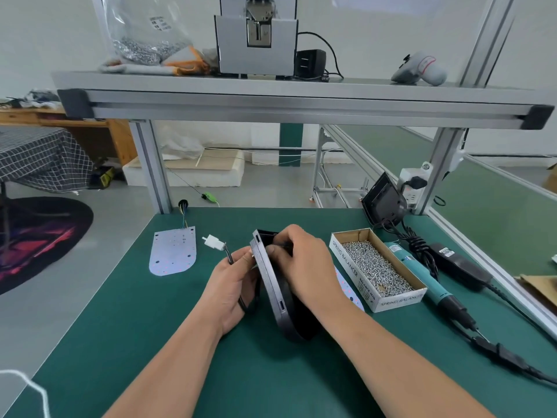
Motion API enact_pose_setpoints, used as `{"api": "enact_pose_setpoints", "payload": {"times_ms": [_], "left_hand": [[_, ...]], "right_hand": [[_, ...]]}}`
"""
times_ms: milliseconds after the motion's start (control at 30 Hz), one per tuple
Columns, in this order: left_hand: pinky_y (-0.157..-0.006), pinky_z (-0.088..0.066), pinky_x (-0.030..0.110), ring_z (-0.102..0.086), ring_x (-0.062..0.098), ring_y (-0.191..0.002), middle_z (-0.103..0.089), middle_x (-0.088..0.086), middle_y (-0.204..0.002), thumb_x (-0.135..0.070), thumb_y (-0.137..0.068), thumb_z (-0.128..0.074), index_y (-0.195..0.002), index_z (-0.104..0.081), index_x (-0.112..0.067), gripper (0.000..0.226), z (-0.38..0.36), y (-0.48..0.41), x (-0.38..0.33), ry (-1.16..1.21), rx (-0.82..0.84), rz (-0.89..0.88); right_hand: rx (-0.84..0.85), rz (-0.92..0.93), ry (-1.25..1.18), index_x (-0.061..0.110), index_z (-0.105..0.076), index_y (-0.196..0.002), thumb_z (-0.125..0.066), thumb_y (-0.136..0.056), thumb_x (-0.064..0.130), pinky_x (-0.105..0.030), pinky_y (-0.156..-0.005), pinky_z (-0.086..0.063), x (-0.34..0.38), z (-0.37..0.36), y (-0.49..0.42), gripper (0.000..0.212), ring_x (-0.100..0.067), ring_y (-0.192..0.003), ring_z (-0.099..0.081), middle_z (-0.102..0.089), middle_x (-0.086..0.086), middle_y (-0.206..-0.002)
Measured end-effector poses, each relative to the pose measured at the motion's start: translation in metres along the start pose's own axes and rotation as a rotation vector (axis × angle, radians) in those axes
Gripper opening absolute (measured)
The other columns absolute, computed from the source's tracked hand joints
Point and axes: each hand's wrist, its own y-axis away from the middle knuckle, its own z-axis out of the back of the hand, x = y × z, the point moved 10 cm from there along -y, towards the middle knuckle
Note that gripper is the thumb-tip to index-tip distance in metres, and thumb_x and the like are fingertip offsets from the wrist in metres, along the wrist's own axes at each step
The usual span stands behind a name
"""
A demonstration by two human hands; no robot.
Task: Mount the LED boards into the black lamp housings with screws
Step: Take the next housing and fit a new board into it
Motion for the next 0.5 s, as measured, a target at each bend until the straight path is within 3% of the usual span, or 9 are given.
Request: {"api": "enact_pose_setpoints", "payload": {"times_ms": [100, 167, 267, 400, 500], "left_hand": [[-0.081, -0.065, 0.042, -0.075, 0.031, -0.086, -0.075, 0.025, -0.104, -0.016, -0.097, -0.068, -0.109, -0.077, 0.001, 0.023, 0.001, 0.000, 0.000, 0.003, 0.008, -0.005], [-0.079, -0.065, 0.041, -0.075, 0.031, -0.086, -0.074, 0.026, -0.105, -0.014, -0.099, -0.067, -0.113, -0.075, 0.004, 0.025, 0.005, -0.001, 0.000, 0.007, -0.014, -0.002], [-0.071, -0.064, 0.037, -0.076, 0.027, -0.080, -0.076, 0.021, -0.098, -0.013, -0.098, -0.068, -0.104, -0.079, -0.001, 0.018, 0.010, -0.002, 0.002, -0.001, -0.039, 0.005], [-0.074, -0.064, 0.036, -0.076, 0.027, -0.084, -0.075, 0.023, -0.102, -0.018, -0.094, -0.069, -0.112, -0.076, 0.003, 0.028, 0.009, -0.002, 0.005, -0.009, -0.021, 0.024], [-0.077, -0.063, 0.035, -0.077, 0.029, -0.092, -0.075, 0.027, -0.113, -0.019, -0.097, -0.066, -0.120, -0.073, 0.006, 0.035, 0.005, -0.001, 0.007, -0.036, 0.004, 0.037]], "right_hand": [[0.011, 0.069, 0.057, 0.022, -0.076, -0.096, -0.074, -0.096, 0.031, -0.045, -0.092, -0.048, 0.007, 0.002, -0.001, 0.010, -0.020, -0.096, -0.063, -0.074, 0.006, -0.091], [0.091, 0.104, 0.044, 0.022, -0.079, -0.094, -0.071, -0.098, 0.029, -0.048, -0.095, -0.047, 0.011, -0.002, -0.002, 0.012, -0.021, -0.103, -0.059, -0.072, 0.005, -0.089], [0.244, 0.131, 0.053, 0.025, -0.080, -0.096, -0.060, -0.104, 0.029, -0.049, -0.098, -0.044, 0.011, -0.015, -0.001, 0.023, -0.022, -0.109, -0.051, -0.067, 0.004, -0.091], [0.384, 0.133, 0.141, 0.031, -0.078, -0.118, -0.053, -0.107, 0.031, -0.043, -0.104, -0.039, 0.003, -0.028, 0.000, 0.027, -0.023, -0.119, -0.045, -0.061, 0.001, -0.108], [0.391, 0.139, 0.053, 0.032, -0.079, -0.114, -0.060, -0.103, 0.029, -0.033, -0.098, -0.042, -0.002, -0.022, -0.003, 0.022, -0.015, -0.114, -0.052, -0.064, 0.010, -0.104]]}}
